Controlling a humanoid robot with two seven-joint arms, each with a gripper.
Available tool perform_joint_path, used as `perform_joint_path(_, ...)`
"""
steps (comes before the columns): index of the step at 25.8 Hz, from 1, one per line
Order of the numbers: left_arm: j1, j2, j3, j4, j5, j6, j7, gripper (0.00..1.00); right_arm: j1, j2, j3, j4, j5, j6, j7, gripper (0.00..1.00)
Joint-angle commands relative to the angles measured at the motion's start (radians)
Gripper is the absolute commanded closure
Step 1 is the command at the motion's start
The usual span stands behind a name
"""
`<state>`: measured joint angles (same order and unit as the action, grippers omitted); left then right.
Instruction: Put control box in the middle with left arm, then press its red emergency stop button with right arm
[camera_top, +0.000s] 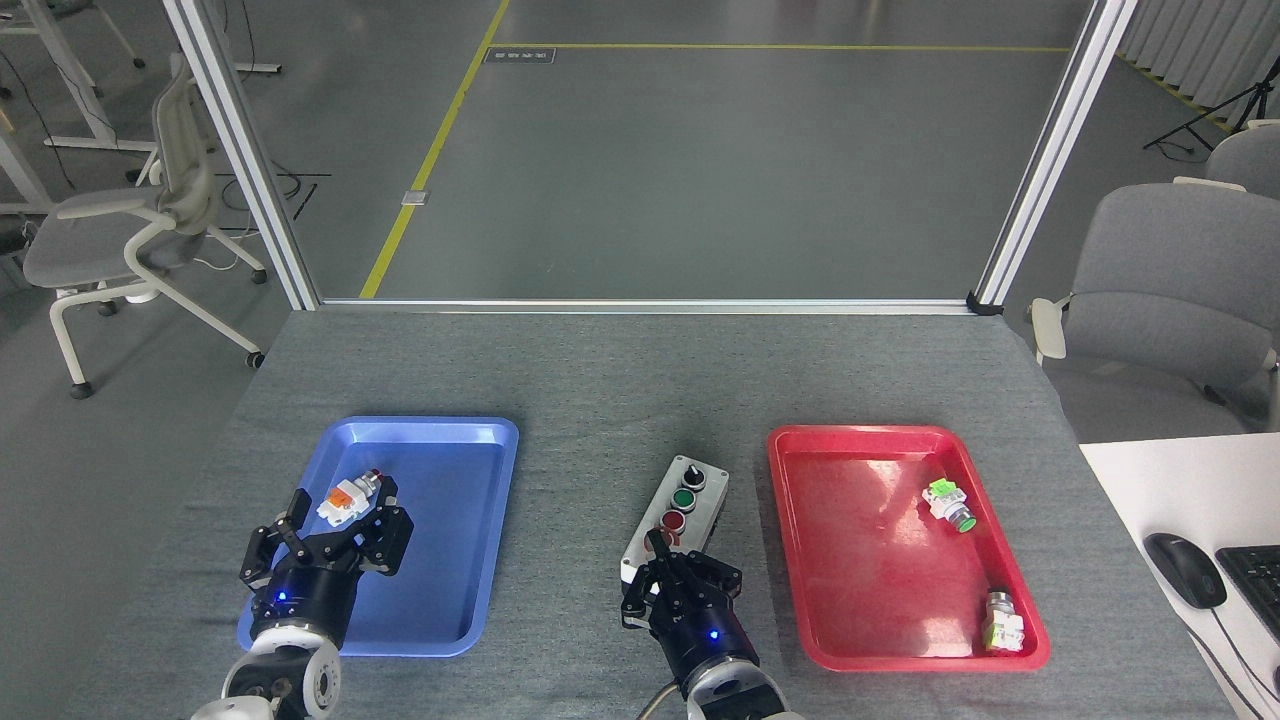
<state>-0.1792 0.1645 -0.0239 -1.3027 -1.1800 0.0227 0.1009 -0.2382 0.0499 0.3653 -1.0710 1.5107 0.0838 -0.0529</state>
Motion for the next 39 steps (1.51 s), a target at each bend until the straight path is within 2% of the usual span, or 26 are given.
perform_joint_path(1,0.001,-0.025,-0.004,0.025,0.005,-0.015,0.006,0.01,-0.003,0.008,0.000,-0.076,-0.004,0.062,-0.021,1.00)
perform_joint_path(6,0.001,-0.030,-0.004,0.034,0.005,-0.018,0.017,0.01,0.002,-0.004,-0.017,-0.182,-0.004,0.064,-0.022,1.00)
perform_joint_path(7,0.001,-0.030,-0.004,0.034,0.005,-0.018,0.017,0.01,0.008,-0.008,-0.025,-0.204,-0.004,0.062,-0.022,0.96)
perform_joint_path(8,0.001,-0.030,-0.004,0.034,0.005,-0.018,0.017,0.01,0.014,-0.018,-0.049,-0.224,-0.004,0.059,-0.021,0.87)
perform_joint_path(11,0.001,-0.030,-0.002,0.036,0.005,-0.018,0.017,0.01,0.066,-0.048,-0.131,-0.294,-0.004,0.040,-0.021,0.48)
perform_joint_path(12,0.001,-0.030,-0.004,0.036,0.005,-0.018,0.017,0.01,0.083,-0.064,-0.154,-0.314,-0.004,0.030,-0.022,0.31)
perform_joint_path(13,0.001,-0.030,-0.004,0.036,0.005,-0.018,0.017,0.01,0.103,-0.088,-0.186,-0.337,-0.004,0.013,-0.024,0.08)
perform_joint_path(14,0.001,-0.030,-0.002,0.036,0.005,-0.018,0.017,0.01,0.126,-0.113,-0.220,-0.362,-0.006,-0.010,-0.025,0.01)
perform_joint_path(18,0.001,-0.030,-0.004,0.036,0.005,-0.018,0.017,0.01,0.198,-0.157,-0.350,-0.415,-0.004,-0.156,-0.024,0.01)
perform_joint_path(24,0.001,-0.030,-0.004,0.036,0.005,-0.018,0.017,0.01,0.218,-0.185,-0.442,-0.422,-0.006,-0.162,-0.022,0.01)
perform_joint_path(39,0.001,-0.030,-0.002,0.036,0.005,-0.018,0.017,0.01,0.229,-0.179,-0.450,-0.415,-0.026,-0.165,-0.019,0.01)
